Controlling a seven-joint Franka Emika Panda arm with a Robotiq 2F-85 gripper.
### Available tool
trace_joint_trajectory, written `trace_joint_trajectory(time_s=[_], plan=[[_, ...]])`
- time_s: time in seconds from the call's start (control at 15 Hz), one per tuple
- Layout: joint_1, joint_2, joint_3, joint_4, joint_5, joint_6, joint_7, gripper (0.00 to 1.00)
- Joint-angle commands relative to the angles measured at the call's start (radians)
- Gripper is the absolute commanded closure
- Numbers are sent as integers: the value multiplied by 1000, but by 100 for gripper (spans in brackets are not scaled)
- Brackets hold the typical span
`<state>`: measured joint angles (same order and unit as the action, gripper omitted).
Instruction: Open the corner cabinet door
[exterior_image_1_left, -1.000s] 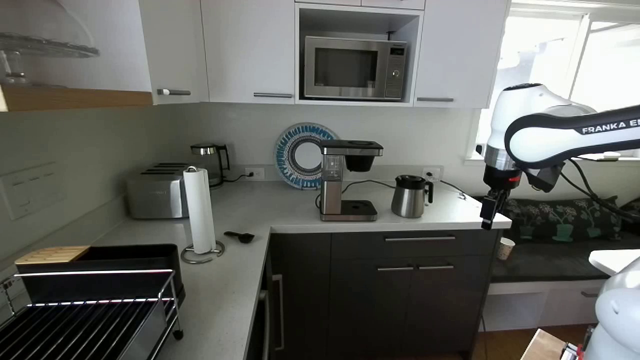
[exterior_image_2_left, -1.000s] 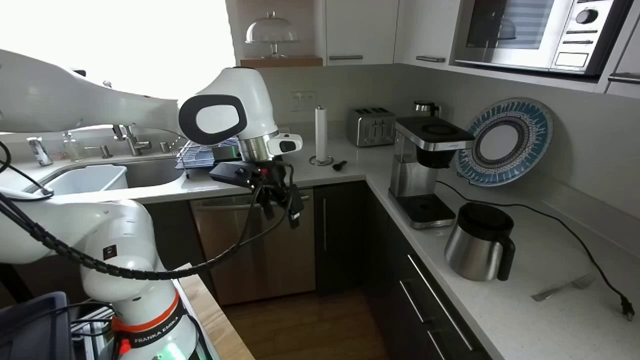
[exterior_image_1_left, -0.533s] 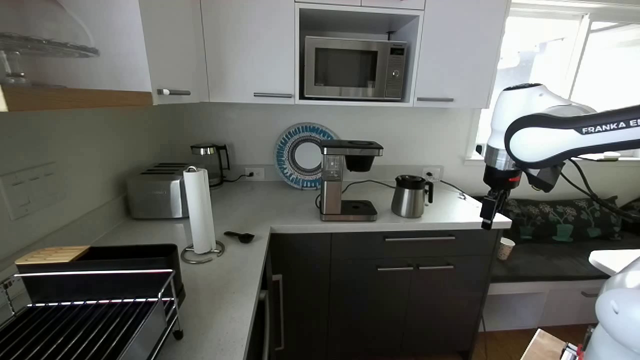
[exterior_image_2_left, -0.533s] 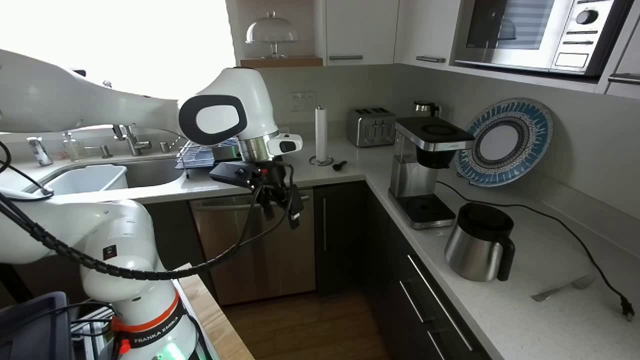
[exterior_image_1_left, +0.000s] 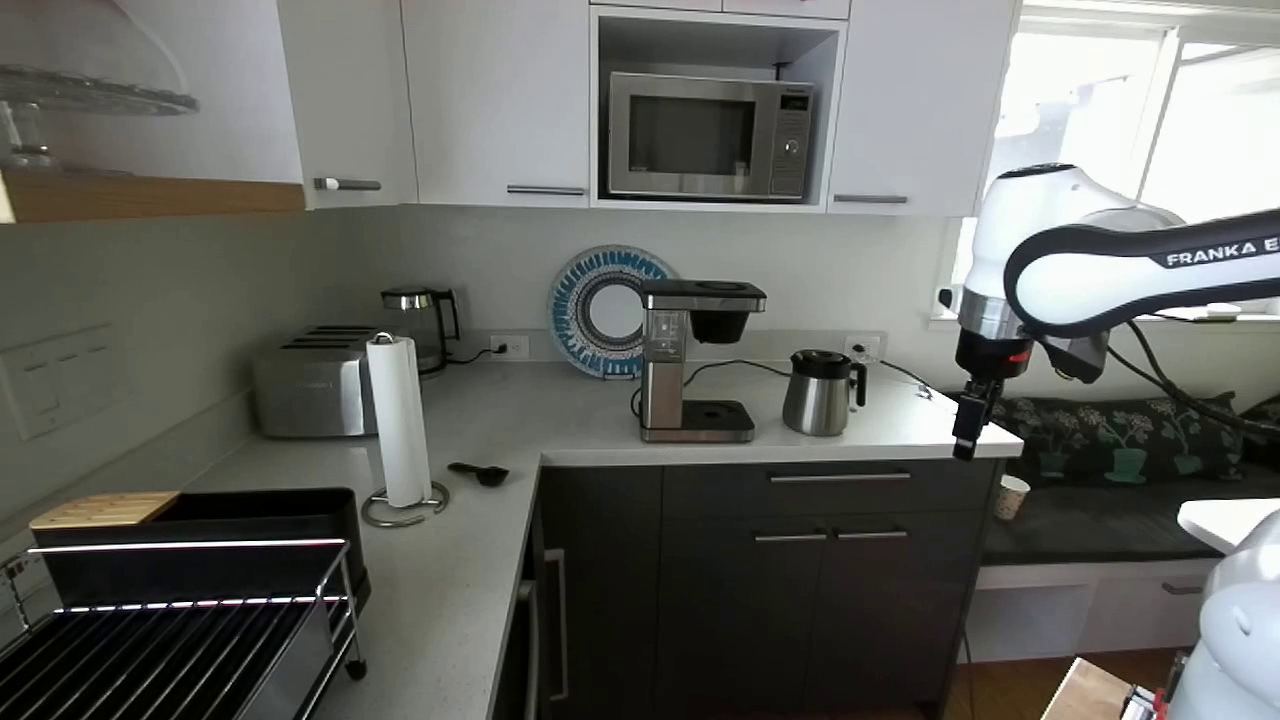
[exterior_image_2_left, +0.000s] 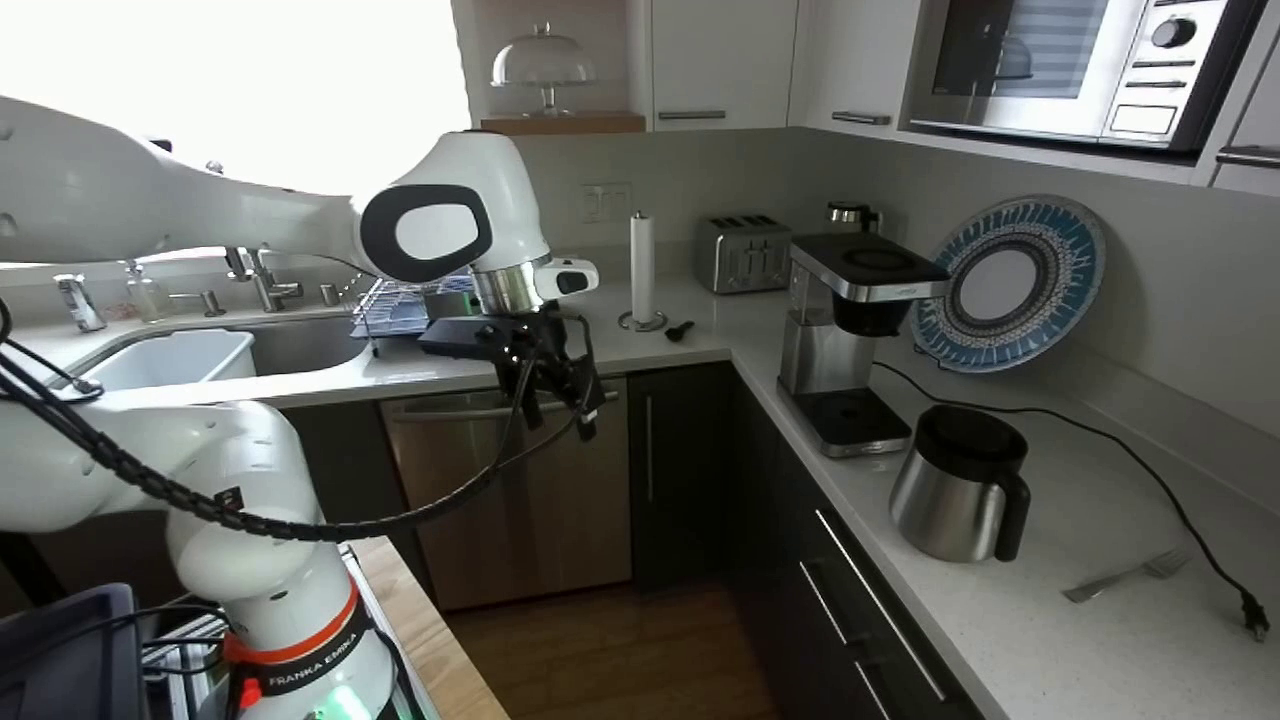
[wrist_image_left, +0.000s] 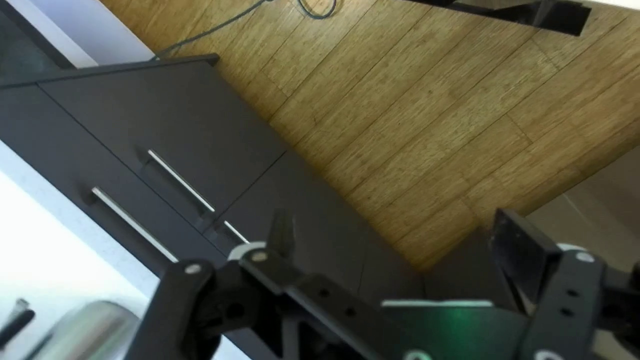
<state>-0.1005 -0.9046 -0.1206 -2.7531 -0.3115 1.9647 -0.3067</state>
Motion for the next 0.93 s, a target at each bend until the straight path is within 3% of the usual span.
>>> trace_joint_trajectory(time_s=[0.0,0.13,0.4,0.67,0.87], plan=[[154,41,52,12,56,27,-29,0],[242,83,80,18,99,68,-39,0],[383,233,96,30,180,258,-104,0],[454,472,58,101,207,497,-262,0],[462,649,-3,194,261,638,-436,0]])
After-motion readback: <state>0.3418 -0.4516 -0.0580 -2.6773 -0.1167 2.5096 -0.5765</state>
